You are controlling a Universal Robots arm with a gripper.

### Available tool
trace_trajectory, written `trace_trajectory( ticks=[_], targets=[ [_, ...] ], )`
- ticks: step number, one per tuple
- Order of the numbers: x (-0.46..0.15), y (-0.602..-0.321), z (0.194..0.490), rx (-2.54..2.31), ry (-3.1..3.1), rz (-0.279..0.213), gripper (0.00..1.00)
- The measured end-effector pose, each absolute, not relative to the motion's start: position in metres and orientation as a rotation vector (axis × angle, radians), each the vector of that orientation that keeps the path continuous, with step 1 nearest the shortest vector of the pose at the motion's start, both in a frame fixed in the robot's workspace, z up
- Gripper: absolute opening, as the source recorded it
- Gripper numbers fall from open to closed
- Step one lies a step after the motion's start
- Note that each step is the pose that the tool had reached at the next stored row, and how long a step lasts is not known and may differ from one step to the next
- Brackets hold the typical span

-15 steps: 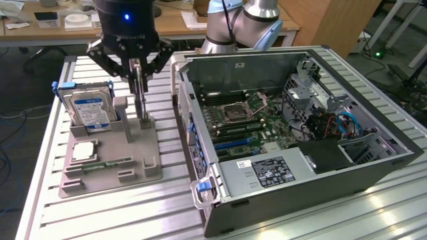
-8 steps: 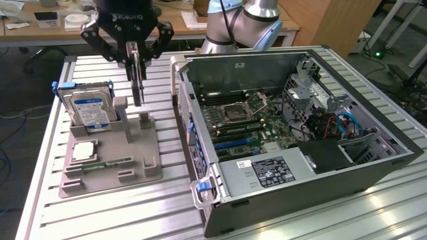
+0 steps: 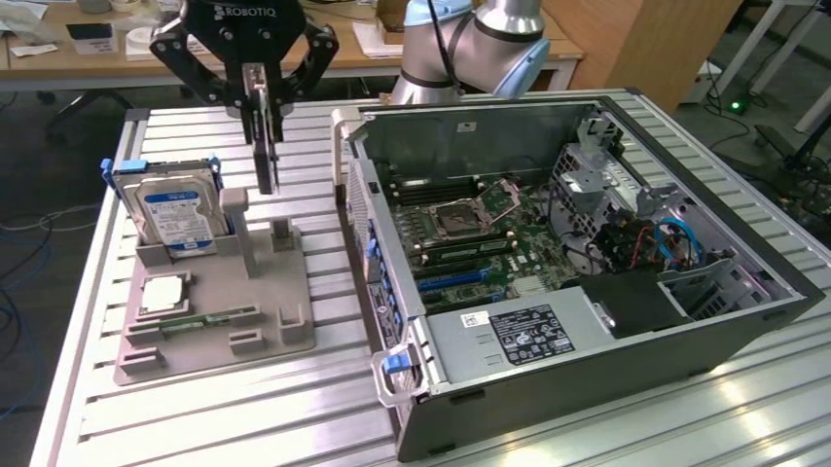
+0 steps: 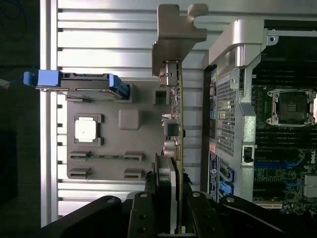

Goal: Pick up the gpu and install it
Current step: 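Pick up the gpu and move the gpu toward the slot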

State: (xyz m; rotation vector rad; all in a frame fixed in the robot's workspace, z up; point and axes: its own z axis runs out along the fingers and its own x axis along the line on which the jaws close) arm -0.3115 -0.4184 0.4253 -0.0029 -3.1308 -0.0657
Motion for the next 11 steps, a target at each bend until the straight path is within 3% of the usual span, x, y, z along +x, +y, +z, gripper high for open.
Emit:
trace_trajectory(
  ticks=[11],
  targets=[
    [-0.286,-0.418,0.425,-0.018,-3.131,-0.066,0.28]
  ],
)
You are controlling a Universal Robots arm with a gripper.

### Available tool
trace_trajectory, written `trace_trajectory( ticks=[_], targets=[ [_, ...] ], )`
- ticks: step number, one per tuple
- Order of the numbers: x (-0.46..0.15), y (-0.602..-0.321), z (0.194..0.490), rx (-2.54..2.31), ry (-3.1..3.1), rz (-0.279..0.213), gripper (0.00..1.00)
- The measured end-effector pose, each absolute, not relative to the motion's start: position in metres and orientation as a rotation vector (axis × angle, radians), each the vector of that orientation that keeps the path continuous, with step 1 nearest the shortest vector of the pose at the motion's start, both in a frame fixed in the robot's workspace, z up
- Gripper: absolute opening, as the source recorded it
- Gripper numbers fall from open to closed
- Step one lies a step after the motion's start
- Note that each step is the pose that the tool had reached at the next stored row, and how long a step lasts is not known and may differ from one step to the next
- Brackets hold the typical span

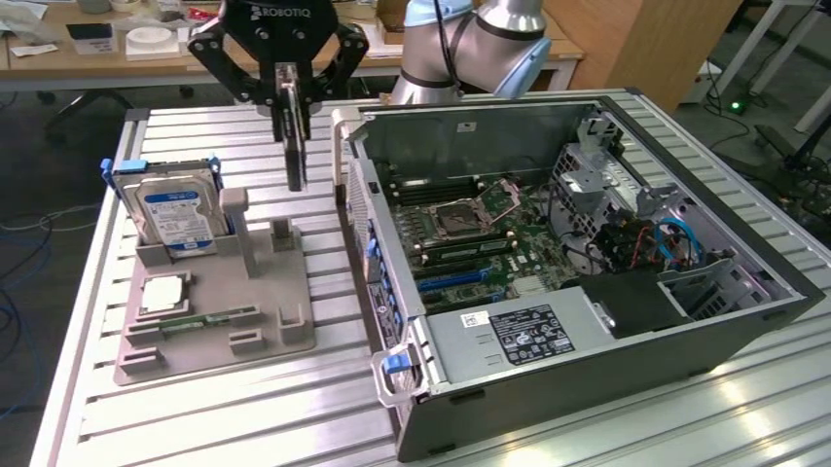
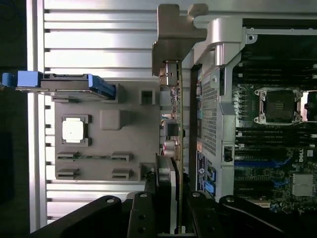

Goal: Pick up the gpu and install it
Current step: 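Pick up the gpu and move the gpu toward the slot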

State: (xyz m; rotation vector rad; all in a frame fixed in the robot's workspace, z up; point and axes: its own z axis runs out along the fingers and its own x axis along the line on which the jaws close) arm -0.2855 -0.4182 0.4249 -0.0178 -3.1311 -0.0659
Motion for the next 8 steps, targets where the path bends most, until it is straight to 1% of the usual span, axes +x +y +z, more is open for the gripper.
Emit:
trace_trajectory(
  ticks=[8],
  targets=[
    [-0.265,-0.418,0.424,-0.028,-3.131,-0.066,0.28]
  ],
)
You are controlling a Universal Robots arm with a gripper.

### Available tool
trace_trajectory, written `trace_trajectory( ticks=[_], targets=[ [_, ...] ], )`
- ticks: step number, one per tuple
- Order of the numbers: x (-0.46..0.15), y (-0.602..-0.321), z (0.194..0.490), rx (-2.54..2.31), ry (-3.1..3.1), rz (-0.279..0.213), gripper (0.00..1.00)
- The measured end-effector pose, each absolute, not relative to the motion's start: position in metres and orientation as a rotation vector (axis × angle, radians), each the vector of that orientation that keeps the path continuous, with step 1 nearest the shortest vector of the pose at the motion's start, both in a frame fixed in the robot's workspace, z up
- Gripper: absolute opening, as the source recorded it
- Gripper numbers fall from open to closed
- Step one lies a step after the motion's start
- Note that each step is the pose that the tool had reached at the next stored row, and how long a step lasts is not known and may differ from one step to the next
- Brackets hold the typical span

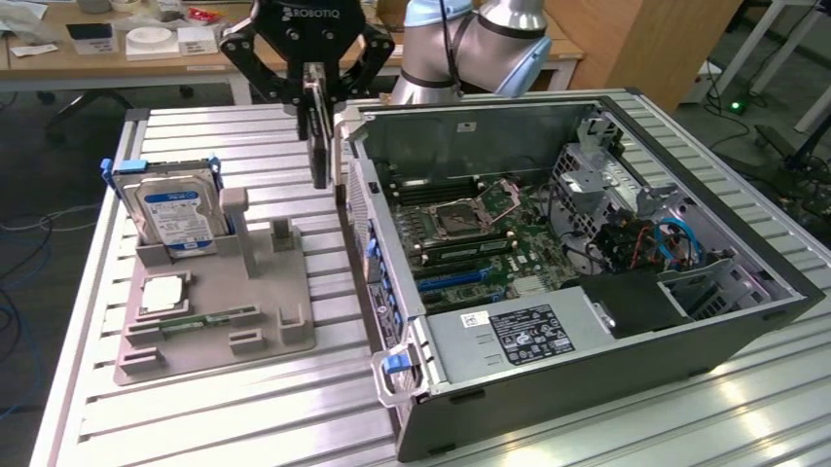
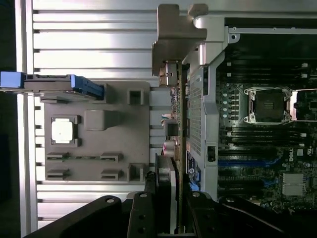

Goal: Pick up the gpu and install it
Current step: 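Pick up the gpu and move the gpu toward the slot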

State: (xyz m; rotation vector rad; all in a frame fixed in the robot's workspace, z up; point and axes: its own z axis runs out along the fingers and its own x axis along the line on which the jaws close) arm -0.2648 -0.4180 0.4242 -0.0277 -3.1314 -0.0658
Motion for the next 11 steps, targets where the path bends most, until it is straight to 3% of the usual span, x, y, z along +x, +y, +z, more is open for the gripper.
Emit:
trace_trajectory(
  ticks=[11],
  targets=[
    [-0.239,-0.418,0.423,-0.044,-3.132,-0.066,0.28]
  ],
)
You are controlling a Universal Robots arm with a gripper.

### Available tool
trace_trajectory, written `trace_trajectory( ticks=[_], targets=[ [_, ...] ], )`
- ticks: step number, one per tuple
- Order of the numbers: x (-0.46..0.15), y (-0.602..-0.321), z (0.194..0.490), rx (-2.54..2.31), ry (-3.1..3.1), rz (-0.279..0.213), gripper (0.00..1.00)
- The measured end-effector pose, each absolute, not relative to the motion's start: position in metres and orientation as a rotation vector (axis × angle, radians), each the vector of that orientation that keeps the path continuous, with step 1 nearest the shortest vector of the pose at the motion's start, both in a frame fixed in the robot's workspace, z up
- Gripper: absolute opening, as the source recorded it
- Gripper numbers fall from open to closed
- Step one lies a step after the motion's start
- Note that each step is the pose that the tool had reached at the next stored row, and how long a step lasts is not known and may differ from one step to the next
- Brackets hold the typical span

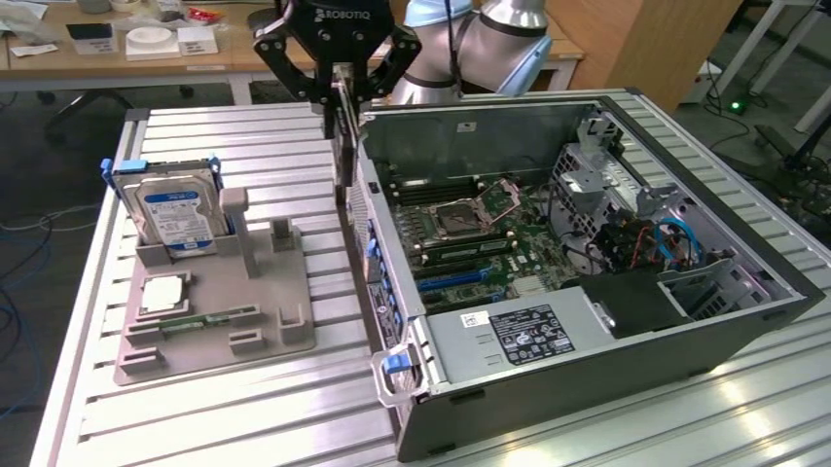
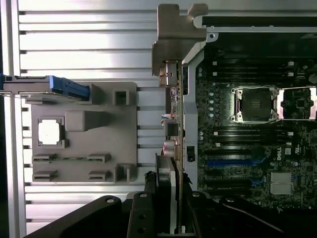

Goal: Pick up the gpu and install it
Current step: 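Pick up the gpu and move the gpu toward the slot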

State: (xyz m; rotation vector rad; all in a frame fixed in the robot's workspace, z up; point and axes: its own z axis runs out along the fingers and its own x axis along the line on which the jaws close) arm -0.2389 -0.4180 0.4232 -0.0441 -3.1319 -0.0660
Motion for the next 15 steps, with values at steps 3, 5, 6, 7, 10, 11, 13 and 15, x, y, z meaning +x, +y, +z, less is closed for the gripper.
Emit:
trace_trajectory(
  ticks=[3,5,6,7,10,11,13,15],
  targets=[
    [-0.205,-0.418,0.422,-0.049,-3.132,-0.066,0.28],
    [-0.198,-0.418,0.422,-0.049,-3.133,-0.066,0.28],
    [-0.194,-0.418,0.422,-0.049,-3.133,-0.066,0.28],
    [-0.19,-0.418,0.422,-0.049,-3.133,-0.066,0.28],
    [-0.18,-0.418,0.421,-0.049,-3.133,-0.066,0.28],
    [-0.176,-0.418,0.421,-0.049,-3.133,-0.066,0.28],
    [-0.169,-0.418,0.421,-0.049,-3.133,-0.066,0.28],
    [-0.162,-0.418,0.421,-0.049,-3.133,-0.066,0.28]
  ],
)
